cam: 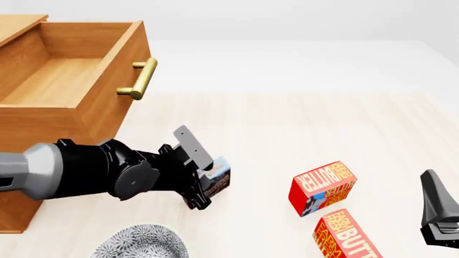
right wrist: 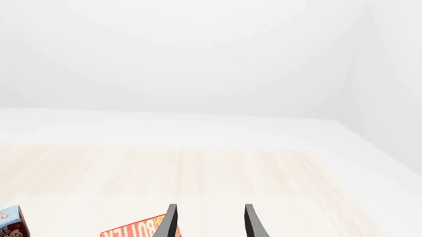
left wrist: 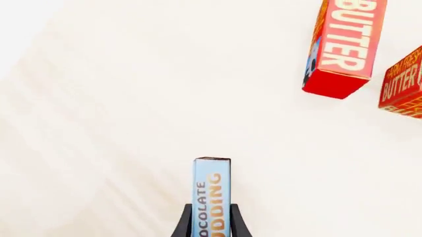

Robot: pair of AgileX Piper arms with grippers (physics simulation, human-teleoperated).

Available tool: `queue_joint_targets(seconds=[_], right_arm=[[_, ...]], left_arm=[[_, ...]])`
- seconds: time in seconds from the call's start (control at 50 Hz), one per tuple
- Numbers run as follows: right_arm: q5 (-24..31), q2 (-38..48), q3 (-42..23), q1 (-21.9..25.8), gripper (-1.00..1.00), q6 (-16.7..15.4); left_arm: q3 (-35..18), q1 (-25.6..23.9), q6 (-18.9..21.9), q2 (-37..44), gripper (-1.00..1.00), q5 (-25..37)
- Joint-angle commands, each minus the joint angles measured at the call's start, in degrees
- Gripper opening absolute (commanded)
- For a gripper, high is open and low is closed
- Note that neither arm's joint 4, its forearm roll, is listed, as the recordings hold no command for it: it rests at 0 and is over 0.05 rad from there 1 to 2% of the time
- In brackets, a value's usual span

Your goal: Put the chocolate pudding in the top drawer of the cabinet and close it.

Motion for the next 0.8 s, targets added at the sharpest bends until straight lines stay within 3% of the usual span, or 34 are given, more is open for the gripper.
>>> queue_joint_targets(seconds=[0.02, 0.36, 0.4, 0.58, 0.64, 0.8], right_arm=[[0.6, 0.0, 0.0, 0.5, 1.0, 0.7], [0.6, 0.0, 0.0, 0.5, 1.0, 0.7], [0.6, 0.0, 0.0, 0.5, 1.0, 0.7], [0.6, 0.0, 0.0, 0.5, 1.0, 0.7], [0.6, 0.0, 0.0, 0.5, 1.0, 0.7], [0.6, 0.0, 0.0, 0.5, 1.0, 0.7]], left_arm=[[0.9, -2.4, 0.0, -4.6, -1.0, 1.5], [1.0, -4.3, 1.5, -10.6, -1.0, 4.2], [-1.3, -7.7, -1.2, -10.1, -1.0, 6.0], [-1.1, -7.8, 1.0, -15.0, -1.0, 8.1], [0.4, -5.3, 3.5, -18.9, -1.0, 8.1], [-1.2, -7.6, 3.7, -21.1, -1.0, 10.3]])
